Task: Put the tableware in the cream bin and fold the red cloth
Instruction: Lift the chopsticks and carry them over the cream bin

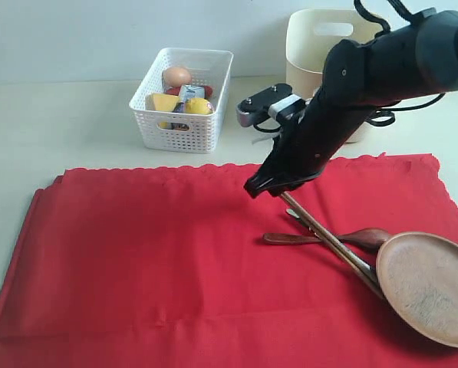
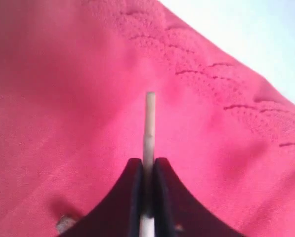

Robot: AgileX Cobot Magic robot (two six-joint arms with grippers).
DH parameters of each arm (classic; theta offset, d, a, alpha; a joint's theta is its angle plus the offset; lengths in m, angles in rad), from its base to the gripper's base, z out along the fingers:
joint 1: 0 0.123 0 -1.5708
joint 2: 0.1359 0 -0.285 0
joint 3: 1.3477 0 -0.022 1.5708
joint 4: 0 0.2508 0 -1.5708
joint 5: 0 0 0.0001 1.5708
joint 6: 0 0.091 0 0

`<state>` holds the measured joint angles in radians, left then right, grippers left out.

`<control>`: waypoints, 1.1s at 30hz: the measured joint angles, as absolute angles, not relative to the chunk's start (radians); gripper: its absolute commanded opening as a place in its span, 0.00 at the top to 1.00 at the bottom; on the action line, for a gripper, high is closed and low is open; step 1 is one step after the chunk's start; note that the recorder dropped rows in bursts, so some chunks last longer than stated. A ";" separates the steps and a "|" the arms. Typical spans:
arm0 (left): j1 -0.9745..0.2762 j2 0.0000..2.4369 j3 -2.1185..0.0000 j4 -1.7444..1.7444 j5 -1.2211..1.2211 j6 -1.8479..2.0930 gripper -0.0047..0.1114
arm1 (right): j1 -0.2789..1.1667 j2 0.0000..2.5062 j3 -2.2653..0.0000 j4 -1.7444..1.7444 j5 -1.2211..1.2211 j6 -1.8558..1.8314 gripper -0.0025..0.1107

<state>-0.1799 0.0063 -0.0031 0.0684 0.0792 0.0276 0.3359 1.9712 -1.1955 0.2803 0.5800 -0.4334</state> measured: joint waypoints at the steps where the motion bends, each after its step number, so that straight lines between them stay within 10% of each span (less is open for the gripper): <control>1: -0.180 0.006 -0.003 0.068 0.079 0.028 0.96 | 0.336 1.962 -1.196 0.280 0.580 -0.433 0.98; 33: -0.180 0.006 -0.003 0.068 0.079 0.028 0.96 | 0.332 1.722 -1.414 0.271 0.814 -0.396 0.98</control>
<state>-0.1799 0.0063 -0.0031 0.0684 0.0792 0.0276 0.3325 1.7224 -1.4140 0.2713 0.8143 -0.3956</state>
